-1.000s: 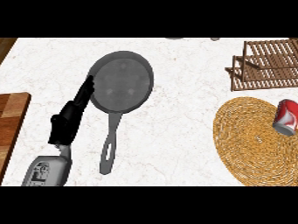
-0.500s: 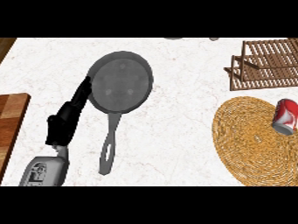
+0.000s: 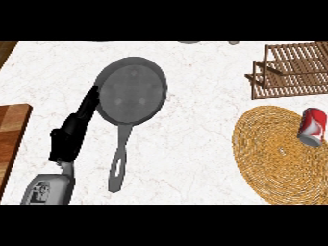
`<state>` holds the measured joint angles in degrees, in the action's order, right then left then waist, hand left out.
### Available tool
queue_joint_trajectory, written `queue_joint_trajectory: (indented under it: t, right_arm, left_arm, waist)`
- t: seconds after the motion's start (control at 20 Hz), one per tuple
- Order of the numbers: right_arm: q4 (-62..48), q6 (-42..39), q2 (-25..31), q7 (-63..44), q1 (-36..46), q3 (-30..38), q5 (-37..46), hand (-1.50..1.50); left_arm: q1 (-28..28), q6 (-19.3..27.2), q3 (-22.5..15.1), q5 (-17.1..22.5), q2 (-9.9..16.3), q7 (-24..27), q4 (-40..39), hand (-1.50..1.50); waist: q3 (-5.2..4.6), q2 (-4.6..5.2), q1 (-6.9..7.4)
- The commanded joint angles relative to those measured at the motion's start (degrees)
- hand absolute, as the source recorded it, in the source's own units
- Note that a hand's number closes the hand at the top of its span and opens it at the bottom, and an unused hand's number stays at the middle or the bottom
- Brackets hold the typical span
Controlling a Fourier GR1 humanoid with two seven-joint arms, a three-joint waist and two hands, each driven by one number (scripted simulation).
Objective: Pick the lemon from the placemat and place it in the tiered shelf
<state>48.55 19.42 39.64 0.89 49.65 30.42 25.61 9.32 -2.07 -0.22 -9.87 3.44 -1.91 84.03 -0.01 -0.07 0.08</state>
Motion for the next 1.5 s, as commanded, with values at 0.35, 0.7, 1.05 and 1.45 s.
queue_joint_trajectory:
  t: [0.35,0.7,1.05,1.45]
  right_arm:
    - [1.48,-4.55,3.68,-1.39,3.74,6.76,-11.94,-1.5]
    - [4.35,-5.36,12.58,-11.26,0.35,14.0,-16.68,-1.5]
    - [-7.17,-18.56,25.42,-14.54,-8.38,20.05,-20.48,-1.5]
    - [-18.43,-34.87,35.41,-3.48,-25.93,30.32,-24.87,-1.5]
  left_arm:
    - [1.35,0.37,0.28,-0.25,0.04,-2.17,-0.18,0.0]
    - [-0.36,0.01,0.15,0.74,-0.68,-1.13,0.76,0.0]
    - [0.35,0.48,1.08,0.56,-0.18,0.13,-0.33,0.0]
    - [-2.93,1.14,-0.45,0.07,-1.21,-1.73,4.14,0.0]
  waist:
    - [0.03,-0.09,-0.02]
    - [-0.01,-0.36,-1.1]
    - [0.06,0.08,-1.05]
    - [0.17,-0.1,-1.4]
